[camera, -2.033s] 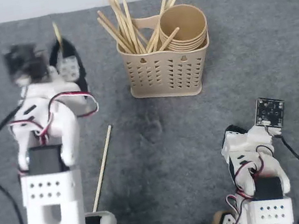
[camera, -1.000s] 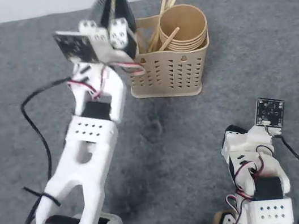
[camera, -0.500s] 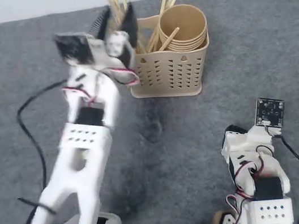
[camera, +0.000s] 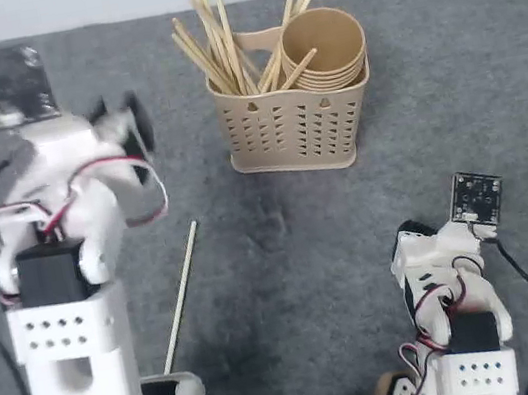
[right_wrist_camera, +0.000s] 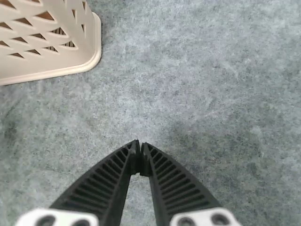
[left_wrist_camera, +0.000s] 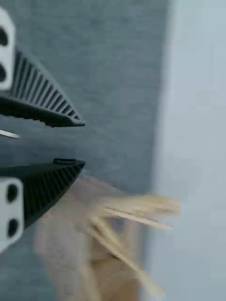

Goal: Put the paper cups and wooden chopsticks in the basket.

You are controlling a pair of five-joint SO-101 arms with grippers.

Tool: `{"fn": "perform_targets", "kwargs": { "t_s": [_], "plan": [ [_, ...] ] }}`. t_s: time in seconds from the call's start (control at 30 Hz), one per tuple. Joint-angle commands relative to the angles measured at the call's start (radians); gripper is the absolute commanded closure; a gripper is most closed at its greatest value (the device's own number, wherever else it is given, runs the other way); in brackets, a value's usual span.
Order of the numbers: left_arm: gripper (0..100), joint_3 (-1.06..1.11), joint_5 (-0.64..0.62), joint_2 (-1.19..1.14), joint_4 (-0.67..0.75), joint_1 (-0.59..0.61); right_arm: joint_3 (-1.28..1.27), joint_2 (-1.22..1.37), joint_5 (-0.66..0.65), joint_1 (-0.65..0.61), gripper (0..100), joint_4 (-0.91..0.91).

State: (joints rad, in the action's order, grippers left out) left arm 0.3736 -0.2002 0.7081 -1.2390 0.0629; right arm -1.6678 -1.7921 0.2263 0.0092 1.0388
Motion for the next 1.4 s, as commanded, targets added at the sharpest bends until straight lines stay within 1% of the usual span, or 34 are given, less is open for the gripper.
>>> {"fn": "perform_targets", "kwargs": {
  "t_s": [0.0,0.07,0.17,0.27,0.37,0.47,0.67,0.8,0.9,1.03,1.13,1.27,1.37],
  "plan": [
    [89,0.147,0.063,0.026,-0.064,0.008,-0.017,-0.021,-0.028,0.01,99.1,0.007],
    [89,0.278,0.092,0.026,-0.006,0.005,-0.017,-0.021,-0.028,0.01,99.1,0.007],
    [89,0.467,0.103,0.025,0.123,0.0,-0.017,-0.021,-0.028,0.01,99.1,0.007],
    [89,0.599,0.103,0.005,0.253,0.0,-0.017,-0.019,-0.028,0.01,99.1,0.007],
    [89,0.63,0.104,-0.101,0.318,0.0,-0.017,-0.019,-0.028,0.01,99.1,0.007],
    [89,0.587,0.124,-0.276,0.35,0.0,-0.017,-0.019,-0.028,0.01,99.1,0.007],
    [89,0.38,0.143,-0.62,0.345,0.0,-0.017,-0.018,-0.028,0.01,99.1,0.007],
    [89,0.289,0.141,-0.755,0.351,-0.002,-0.017,-0.018,-0.028,0.01,99.1,0.007],
    [90,0.239,0.14,-0.807,0.315,-0.002,-0.017,-0.018,-0.028,0.01,99.1,0.007],
    [91,0.213,0.14,-0.836,0.288,0.002,-0.017,-0.018,-0.028,0.01,99.1,0.007],
    [100,0.214,0.14,-0.83,0.288,0.008,-0.017,-0.018,-0.028,0.01,99.1,0.007],
    [99,0.211,0.14,-0.755,0.281,0.035,-0.017,-0.018,-0.028,0.012,99.1,0.007],
    [99,0.186,0.14,-0.621,0.221,0.068,-0.017,-0.018,-0.028,0.012,99.1,0.007]
  ]
}}
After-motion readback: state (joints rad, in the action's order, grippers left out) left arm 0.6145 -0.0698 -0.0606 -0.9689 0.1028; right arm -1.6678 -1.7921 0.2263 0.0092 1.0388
